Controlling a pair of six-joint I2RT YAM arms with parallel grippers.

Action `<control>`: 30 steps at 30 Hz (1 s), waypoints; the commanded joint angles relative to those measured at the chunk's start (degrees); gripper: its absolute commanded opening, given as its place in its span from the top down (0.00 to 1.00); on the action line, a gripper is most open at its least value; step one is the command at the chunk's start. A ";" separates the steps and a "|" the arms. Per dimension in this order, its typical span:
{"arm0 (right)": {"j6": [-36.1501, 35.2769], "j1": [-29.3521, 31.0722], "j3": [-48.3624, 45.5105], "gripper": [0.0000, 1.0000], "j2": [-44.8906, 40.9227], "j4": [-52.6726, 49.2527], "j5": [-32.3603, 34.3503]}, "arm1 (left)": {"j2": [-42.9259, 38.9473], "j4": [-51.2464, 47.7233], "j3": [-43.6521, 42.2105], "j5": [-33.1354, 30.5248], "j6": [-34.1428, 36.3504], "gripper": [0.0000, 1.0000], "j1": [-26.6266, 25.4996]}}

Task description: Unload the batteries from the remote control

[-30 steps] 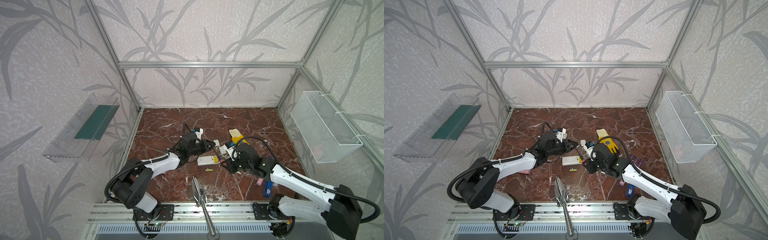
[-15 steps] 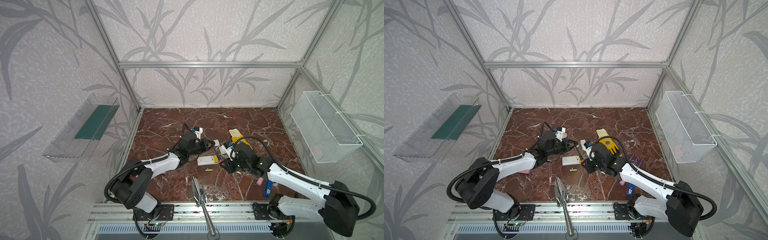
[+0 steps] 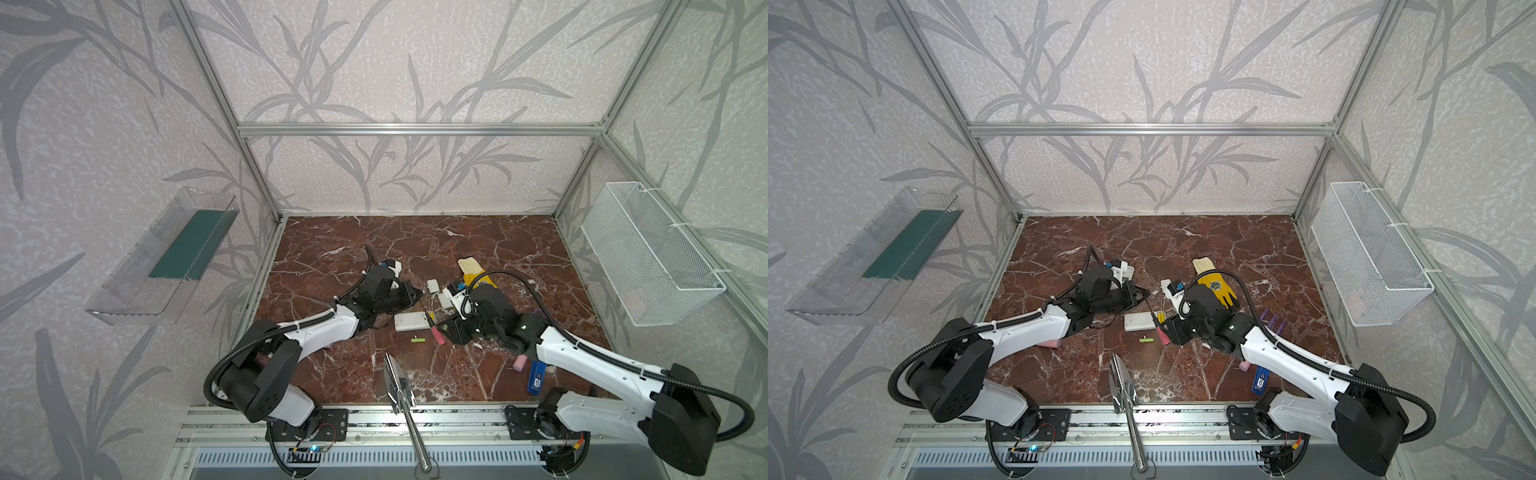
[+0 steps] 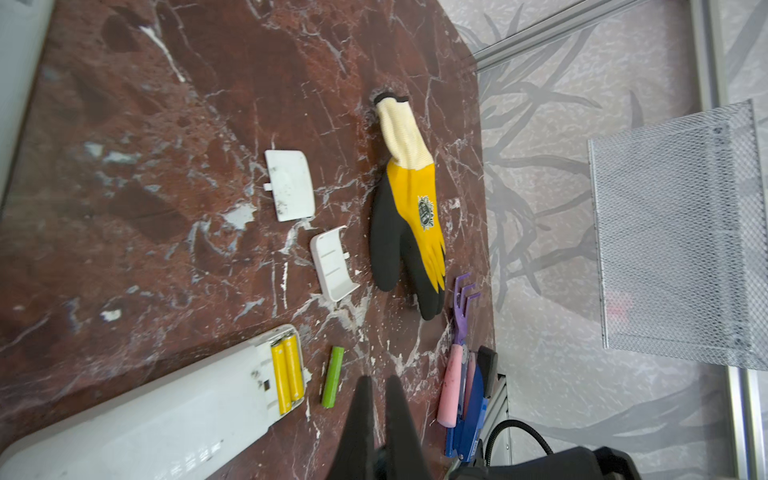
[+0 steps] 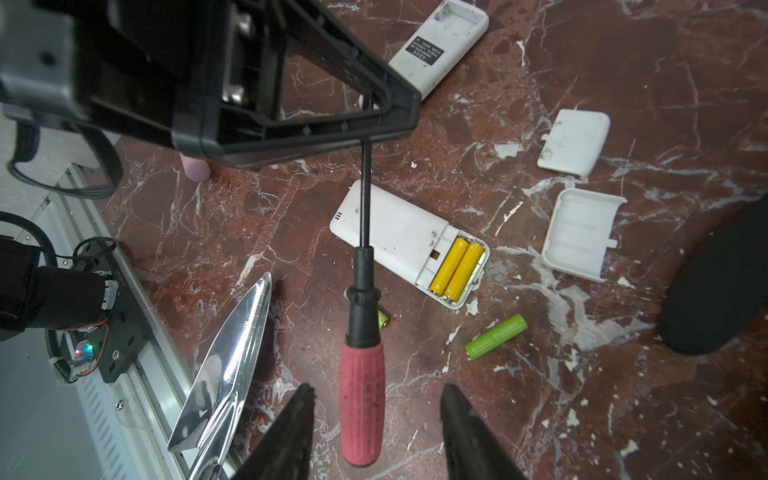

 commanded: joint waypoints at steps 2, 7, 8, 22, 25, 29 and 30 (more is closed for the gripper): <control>-7.48 1.43 1.01 0.44 -3.17 1.28 3.88 | -2.44 -7.58 3.52 -4.38 -0.14 1.00 -0.16; -15.70 7.28 -3.83 0.43 -6.30 4.97 11.12 | -2.06 -9.94 5.36 -6.15 -3.01 1.00 -0.09; -16.11 8.20 -4.75 0.43 -6.61 5.85 12.26 | -1.91 -10.58 5.92 -6.30 -3.25 1.00 -0.07; -14.48 13.13 -12.43 0.48 -5.71 17.78 20.34 | -3.62 -13.50 7.96 -7.58 -5.08 1.00 -0.09; -13.87 13.16 -12.26 0.51 -4.19 19.43 19.37 | -3.80 -13.27 7.90 -7.41 -5.42 1.00 -0.06; -13.33 13.15 -12.13 0.52 -2.16 21.47 19.11 | -4.00 -13.30 7.78 -7.39 -5.74 1.00 -0.11; -13.23 13.11 -11.94 0.52 -1.62 21.76 19.02 | -4.02 -13.37 7.84 -7.49 -5.70 1.00 -0.12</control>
